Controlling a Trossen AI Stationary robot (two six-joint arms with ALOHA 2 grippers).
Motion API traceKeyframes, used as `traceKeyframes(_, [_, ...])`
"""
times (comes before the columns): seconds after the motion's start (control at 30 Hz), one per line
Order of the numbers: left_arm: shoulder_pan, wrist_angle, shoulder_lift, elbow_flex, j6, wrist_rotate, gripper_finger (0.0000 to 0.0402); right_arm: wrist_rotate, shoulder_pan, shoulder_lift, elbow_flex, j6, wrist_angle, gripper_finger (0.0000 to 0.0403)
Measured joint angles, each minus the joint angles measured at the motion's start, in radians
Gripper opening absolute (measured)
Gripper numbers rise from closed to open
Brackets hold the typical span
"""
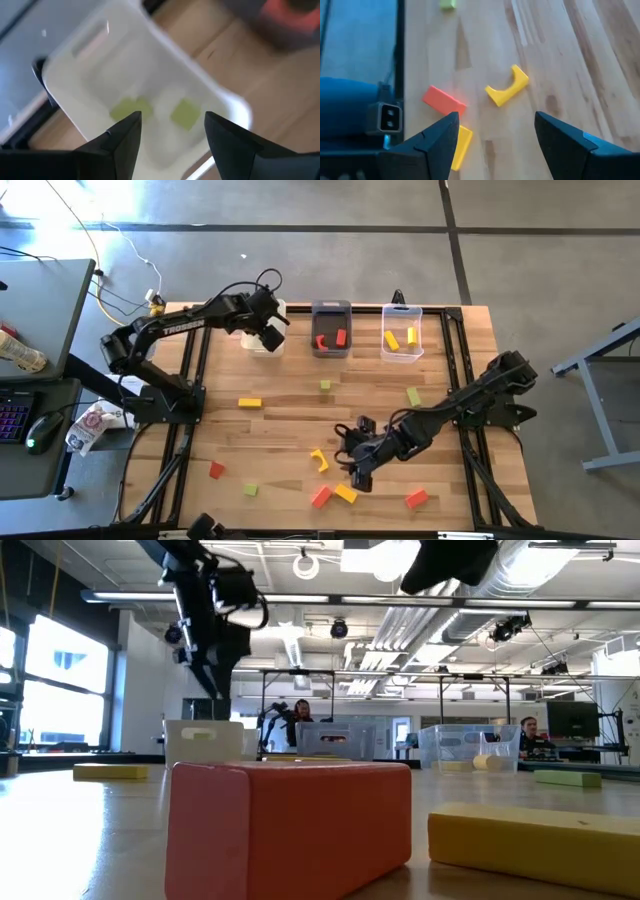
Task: Sort & place blocks by color
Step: Put the yellow block into the transparent bin
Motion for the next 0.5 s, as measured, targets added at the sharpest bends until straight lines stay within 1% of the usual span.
traceKeyframes(0.13, [-0.05,-0.021,-0.061,0.046,0.001,0.001,0.0204,-0.022,-0.001,0.0,0.008,0.015,0.031,0.0248])
traceKeyframes(0.27, [-0.115,-0.08,-0.142,0.082,-0.049,0.001,0.0204,-0.021,0.0,0.0,0.055,0.017,0.017,0.0248])
traceKeyframes(0.37, [-0.167,-0.111,-0.204,0.084,-0.099,0.006,0.0204,0.0,0.007,0.0,0.101,-0.01,-0.002,0.0247])
traceKeyframes(0.5, [-0.232,-0.191,-0.264,0.084,-0.174,0.049,0.0204,0.042,0.021,-0.001,0.136,-0.024,-0.048,0.0247])
